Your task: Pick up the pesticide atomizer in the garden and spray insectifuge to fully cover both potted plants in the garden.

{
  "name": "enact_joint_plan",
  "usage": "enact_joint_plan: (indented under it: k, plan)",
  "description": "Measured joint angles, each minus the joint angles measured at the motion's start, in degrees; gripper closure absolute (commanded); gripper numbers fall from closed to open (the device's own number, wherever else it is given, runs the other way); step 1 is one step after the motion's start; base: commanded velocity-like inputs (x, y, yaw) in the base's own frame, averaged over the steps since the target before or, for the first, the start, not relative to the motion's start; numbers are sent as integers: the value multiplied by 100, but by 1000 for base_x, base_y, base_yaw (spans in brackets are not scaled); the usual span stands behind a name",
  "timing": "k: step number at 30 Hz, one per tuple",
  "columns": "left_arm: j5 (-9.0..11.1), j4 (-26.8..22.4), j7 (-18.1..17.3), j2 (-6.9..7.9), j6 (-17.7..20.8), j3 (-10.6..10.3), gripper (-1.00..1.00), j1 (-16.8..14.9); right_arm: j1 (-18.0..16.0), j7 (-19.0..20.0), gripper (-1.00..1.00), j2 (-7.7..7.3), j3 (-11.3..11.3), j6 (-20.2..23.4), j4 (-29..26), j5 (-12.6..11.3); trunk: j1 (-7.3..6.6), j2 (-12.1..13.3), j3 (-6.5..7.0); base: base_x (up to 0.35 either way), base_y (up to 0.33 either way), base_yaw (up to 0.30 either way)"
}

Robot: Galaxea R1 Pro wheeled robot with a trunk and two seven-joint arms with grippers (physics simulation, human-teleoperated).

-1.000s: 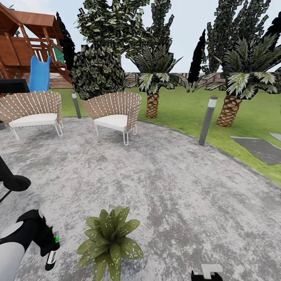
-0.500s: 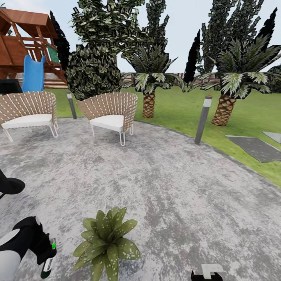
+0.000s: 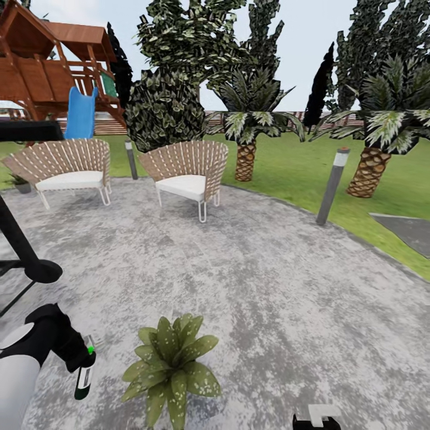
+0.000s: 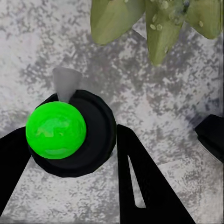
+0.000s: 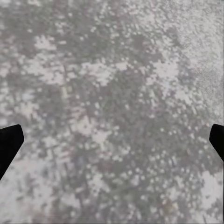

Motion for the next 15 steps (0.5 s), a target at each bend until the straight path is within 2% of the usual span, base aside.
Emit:
enact_joint_plan:
  k: [3,6,15]
  plan:
    - [2,-1,-4,-37,84,5,100,-22,0,0,-100,0,0,-2,-2,0,-1,0,0,123,-268,228]
    - [7,1,2,-37,252,-4,100,-27,1,-1,-100,-11,-1,-7,4,4,-1,0,0,47,-268,51]
    - [9,0,2,-36,284,-2,100,-34,2,-6,-100,-33,0,-8,-9,-6,1,0,0,-137,-257,7]
